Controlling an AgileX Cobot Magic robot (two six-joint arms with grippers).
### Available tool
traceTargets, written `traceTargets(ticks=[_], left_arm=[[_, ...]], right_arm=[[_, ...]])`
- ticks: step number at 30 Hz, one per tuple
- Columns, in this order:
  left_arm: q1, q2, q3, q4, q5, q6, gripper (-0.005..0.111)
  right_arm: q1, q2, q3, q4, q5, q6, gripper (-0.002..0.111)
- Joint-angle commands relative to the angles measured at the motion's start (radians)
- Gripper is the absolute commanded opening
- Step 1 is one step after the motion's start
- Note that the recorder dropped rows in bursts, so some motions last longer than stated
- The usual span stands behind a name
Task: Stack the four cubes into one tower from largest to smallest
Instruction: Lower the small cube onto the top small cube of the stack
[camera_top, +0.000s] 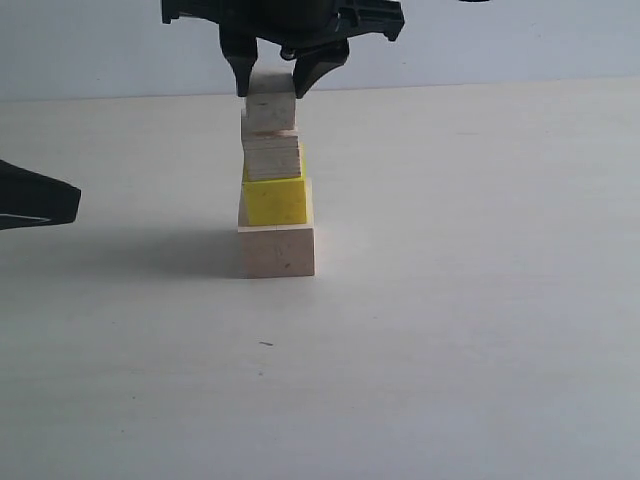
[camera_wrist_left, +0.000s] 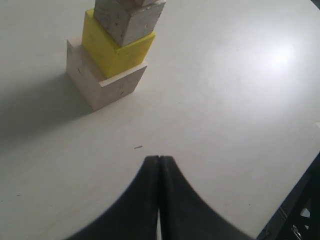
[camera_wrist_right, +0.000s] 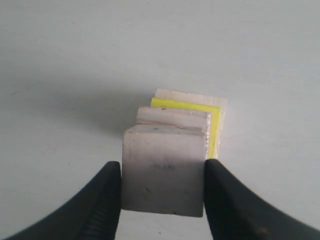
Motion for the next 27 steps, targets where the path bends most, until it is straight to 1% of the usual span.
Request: traceTargets(ticks=[1,27], left_arm=[[-0.006,-0.005,0.004,-0.009,-0.005,-0.007,0.0],[-0.006,-0.005,0.004,-0.011,-0.005,-0.007,0.0]], right_arm=[[-0.002,-0.013,0.001,-0.007,-0.007,-0.009,0.0],[-0.002,0.012,0.001,-0.005,-0.007,-0.009,0.0]])
